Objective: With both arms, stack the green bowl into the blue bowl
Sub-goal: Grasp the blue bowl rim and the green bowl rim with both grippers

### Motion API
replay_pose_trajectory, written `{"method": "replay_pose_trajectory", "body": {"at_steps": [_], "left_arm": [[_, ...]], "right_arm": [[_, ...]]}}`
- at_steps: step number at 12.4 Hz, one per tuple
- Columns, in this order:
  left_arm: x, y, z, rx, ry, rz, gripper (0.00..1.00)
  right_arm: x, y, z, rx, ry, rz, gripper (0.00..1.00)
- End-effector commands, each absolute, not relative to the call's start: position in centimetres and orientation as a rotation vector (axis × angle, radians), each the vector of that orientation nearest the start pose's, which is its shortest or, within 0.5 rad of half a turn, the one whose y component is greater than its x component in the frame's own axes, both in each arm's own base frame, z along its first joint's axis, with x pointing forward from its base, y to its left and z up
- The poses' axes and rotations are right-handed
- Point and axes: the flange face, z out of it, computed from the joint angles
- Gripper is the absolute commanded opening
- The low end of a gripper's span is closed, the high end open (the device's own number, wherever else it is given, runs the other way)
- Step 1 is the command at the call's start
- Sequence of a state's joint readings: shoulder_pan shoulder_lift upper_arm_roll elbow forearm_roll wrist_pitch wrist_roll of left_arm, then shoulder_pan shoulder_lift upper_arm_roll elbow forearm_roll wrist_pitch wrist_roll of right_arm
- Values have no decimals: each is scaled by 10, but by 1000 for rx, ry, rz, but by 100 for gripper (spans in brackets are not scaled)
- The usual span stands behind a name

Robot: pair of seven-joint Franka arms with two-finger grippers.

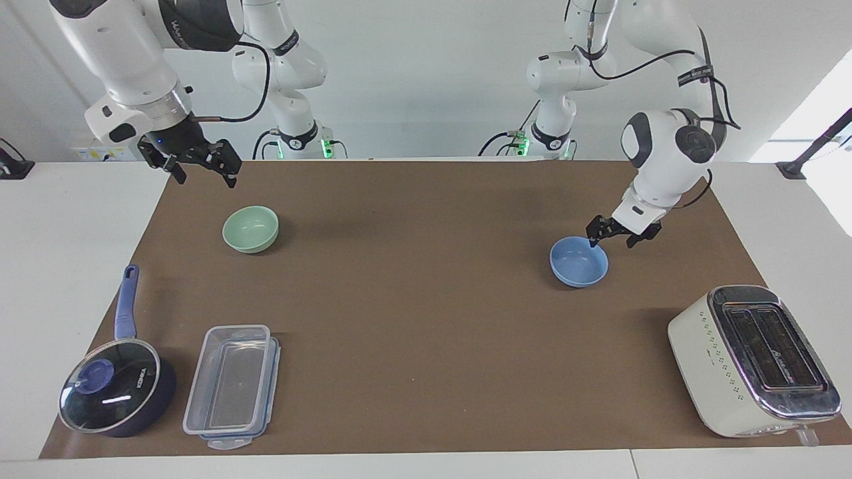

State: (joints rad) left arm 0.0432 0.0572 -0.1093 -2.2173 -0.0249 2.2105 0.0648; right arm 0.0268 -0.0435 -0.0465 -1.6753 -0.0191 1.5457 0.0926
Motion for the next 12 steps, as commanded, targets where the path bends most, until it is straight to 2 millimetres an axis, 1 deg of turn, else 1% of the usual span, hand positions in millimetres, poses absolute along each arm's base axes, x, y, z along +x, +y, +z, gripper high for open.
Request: {"method": "replay_pose_trajectory", "body": {"at_steps": [1,3,4,5,6,8,9,10,11,12], "left_arm": [[529,-38,341,-3171,209,70,86],[528,-39,339,-3171,212,77,74],[528,-40,339,-3170,214,82,62],[527,-42,339,-3170,221,85,33],[526,-41,337,-3170,219,92,0],[526,-41,337,-3170,219,99,0],[526,-41,339,-3170,212,102,0],[528,-42,342,-3171,198,109,0],[534,-48,347,-3172,175,120,0],[539,-76,354,-3170,152,150,0]], "right_arm": [[514,-21,573,-3144,209,140,100],[492,-48,542,-3137,206,107,100],[479,-59,522,-3135,199,78,100],[464,-70,499,-3135,191,35,100],[454,-77,480,-3136,173,3,100],[447,-98,442,-3133,184,17,100],[448,-102,421,-3136,172,-4,100],[441,-111,398,-3136,166,2,100],[435,-112,385,-3135,165,12,100],[432,-113,374,-3135,167,7,100]]}}
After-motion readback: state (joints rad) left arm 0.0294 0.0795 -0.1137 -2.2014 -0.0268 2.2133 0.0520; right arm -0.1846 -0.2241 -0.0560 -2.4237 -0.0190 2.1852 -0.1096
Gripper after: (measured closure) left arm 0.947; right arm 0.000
